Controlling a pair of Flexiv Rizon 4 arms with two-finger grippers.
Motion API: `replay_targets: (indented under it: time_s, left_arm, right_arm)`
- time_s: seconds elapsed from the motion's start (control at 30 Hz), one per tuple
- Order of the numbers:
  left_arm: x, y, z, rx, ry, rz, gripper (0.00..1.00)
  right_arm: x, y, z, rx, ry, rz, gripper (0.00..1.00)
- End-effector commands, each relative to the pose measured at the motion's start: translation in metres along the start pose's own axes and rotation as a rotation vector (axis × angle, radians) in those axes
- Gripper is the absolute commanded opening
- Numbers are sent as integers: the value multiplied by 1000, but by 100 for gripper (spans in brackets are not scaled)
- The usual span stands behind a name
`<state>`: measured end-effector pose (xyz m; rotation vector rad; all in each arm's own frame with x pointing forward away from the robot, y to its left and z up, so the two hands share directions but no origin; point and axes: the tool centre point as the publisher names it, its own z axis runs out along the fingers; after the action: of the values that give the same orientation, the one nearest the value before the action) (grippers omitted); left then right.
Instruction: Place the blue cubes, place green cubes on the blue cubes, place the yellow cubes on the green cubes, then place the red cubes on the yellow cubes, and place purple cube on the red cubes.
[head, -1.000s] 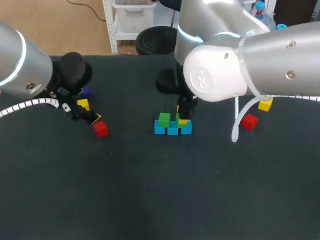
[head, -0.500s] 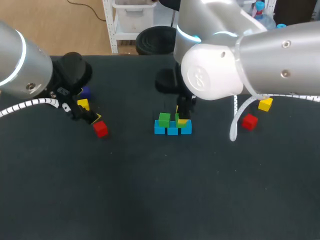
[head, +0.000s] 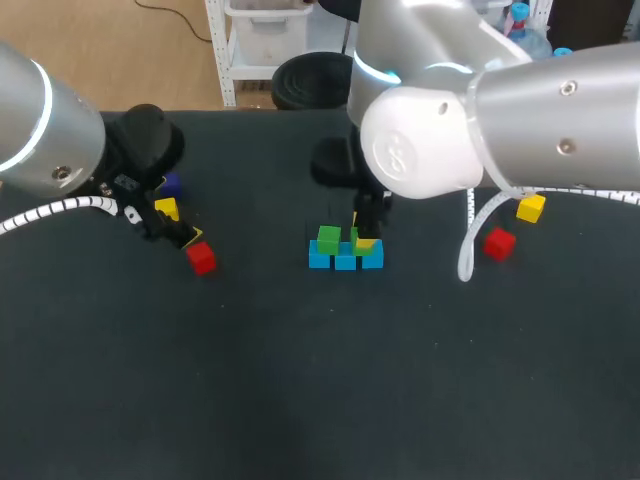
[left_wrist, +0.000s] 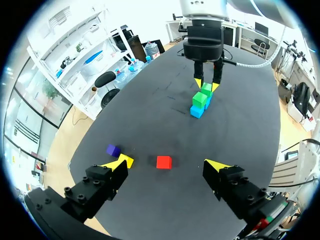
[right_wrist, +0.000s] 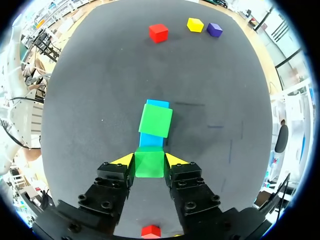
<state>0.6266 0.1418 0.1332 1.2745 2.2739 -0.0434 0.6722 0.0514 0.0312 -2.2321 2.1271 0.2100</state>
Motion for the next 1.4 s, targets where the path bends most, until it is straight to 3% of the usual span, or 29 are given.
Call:
replay_targets:
  time_s: [0.03, 0.07, 0.13, 0.17, 0.7, 1.4]
  left_arm:
    - [1, 1, 0, 3, -3, 2, 100]
    - [1, 1, 0, 3, -3, 2, 100]
    - [1, 1, 0, 3, -3, 2, 100]
    - [1, 1, 0, 3, -3, 2, 100]
    - [1, 1, 0, 3, -3, 2, 100]
    - [1, 1, 0, 3, -3, 2, 100]
  right_arm:
    - [1, -1, 1, -2, -2, 0, 0]
    - [1, -1, 1, -3, -3, -1, 4]
    - [0, -1, 2, -5, -2, -1, 42]
    - [0, -1, 2, -7, -1, -2, 100]
    - [-3, 1, -3, 5, -42, 8, 100]
    - [-9, 9, -29, 110, -94, 15, 100]
